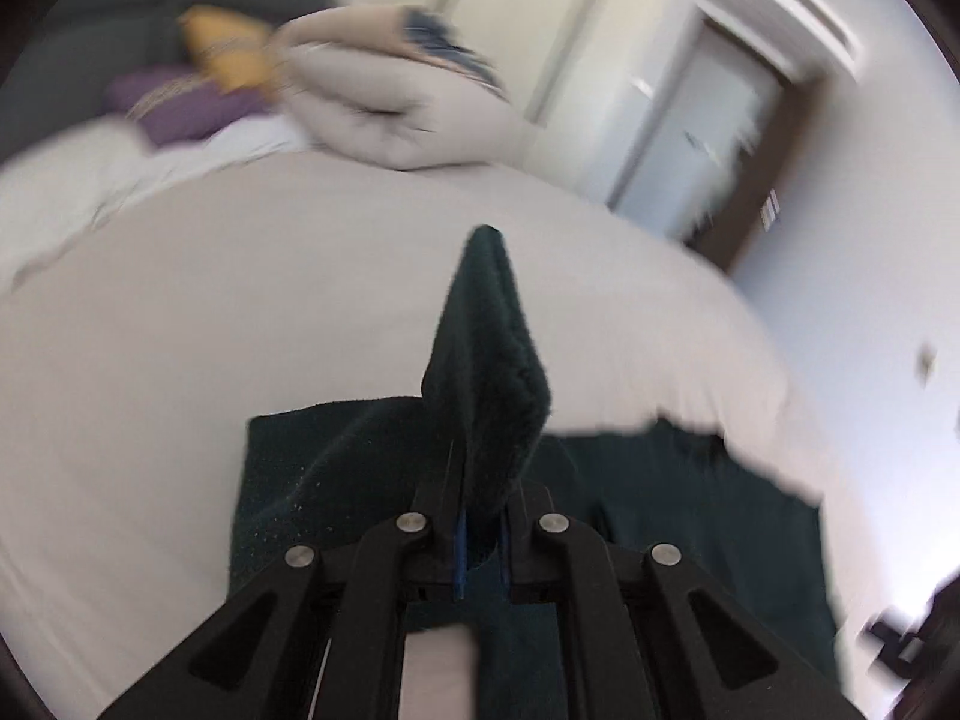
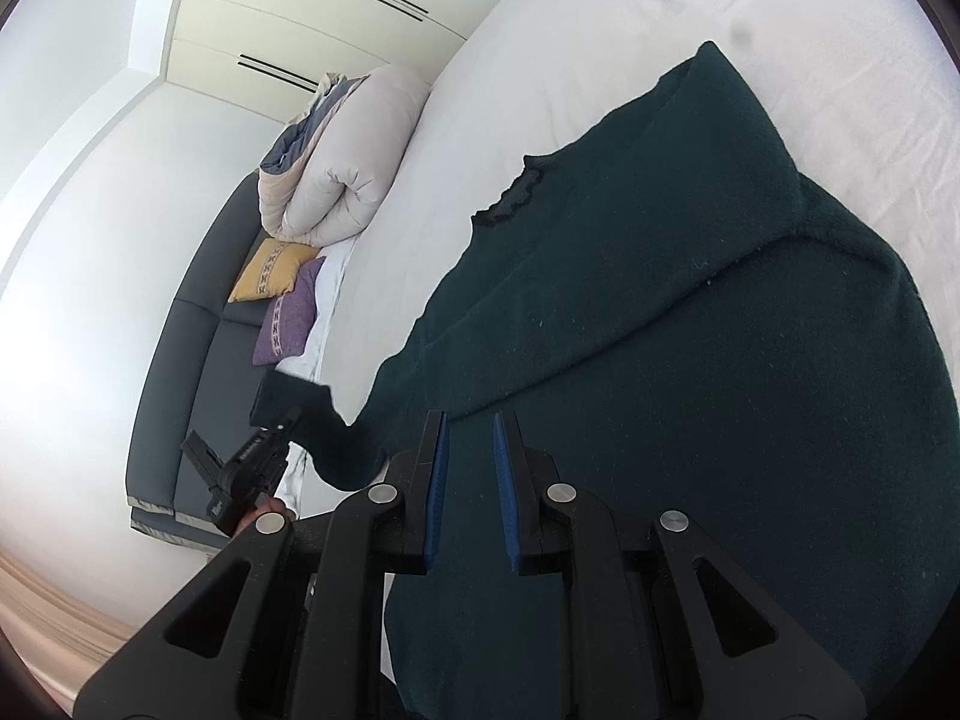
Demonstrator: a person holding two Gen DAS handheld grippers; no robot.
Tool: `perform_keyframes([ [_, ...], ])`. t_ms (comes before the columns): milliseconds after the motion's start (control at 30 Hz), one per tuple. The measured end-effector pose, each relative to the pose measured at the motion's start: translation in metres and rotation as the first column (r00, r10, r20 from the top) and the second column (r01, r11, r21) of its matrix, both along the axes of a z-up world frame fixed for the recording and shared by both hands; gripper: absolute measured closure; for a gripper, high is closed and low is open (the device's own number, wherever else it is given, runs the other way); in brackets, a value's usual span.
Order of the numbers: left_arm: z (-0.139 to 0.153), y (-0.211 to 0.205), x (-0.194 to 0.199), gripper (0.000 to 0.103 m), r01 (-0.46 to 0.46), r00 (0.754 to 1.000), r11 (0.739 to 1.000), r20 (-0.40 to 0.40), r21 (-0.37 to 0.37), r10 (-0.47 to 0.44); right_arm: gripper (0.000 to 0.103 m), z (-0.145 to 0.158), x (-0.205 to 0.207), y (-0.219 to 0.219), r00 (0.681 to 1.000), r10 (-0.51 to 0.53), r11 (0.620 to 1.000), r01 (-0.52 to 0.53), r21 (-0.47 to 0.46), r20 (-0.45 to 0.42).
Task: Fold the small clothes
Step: 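Lift the held sleeve with the left gripper and fold it across the body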
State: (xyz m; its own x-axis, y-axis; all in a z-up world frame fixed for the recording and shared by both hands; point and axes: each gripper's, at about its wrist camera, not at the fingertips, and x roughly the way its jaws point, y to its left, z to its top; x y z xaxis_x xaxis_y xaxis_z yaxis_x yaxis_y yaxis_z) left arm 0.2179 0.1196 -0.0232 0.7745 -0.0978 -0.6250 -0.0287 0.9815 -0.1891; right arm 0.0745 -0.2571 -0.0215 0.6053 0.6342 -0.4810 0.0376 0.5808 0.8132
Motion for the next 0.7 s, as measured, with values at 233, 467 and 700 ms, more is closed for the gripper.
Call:
perform_keyframes([
  [233,-0.089,-0.156,-0.028,0.095,0.24,0.971,0.854,-0.106,0.462,-0.216,0.088,-0.023,0.066,0.034,0.99,0.107,0.993,-0.102,0.059,-0.092],
  [467,-0.087,-0.137,-0.031,0.094,0.221,0.975,0.88,-0.07,0.421,-0.211,0.088,-0.066,0.128,0.101,0.948,0.251,0.958,-0.214,0.191,-0.197],
  [700,-0.075,-0.118,-0.036,0.094,0.167,0.984,0.922,0.001,0.348,-0.179,0.031,-0.098,0.158,0.147,0.922,0.256,0.952,-0.189,0.24,-0.29],
])
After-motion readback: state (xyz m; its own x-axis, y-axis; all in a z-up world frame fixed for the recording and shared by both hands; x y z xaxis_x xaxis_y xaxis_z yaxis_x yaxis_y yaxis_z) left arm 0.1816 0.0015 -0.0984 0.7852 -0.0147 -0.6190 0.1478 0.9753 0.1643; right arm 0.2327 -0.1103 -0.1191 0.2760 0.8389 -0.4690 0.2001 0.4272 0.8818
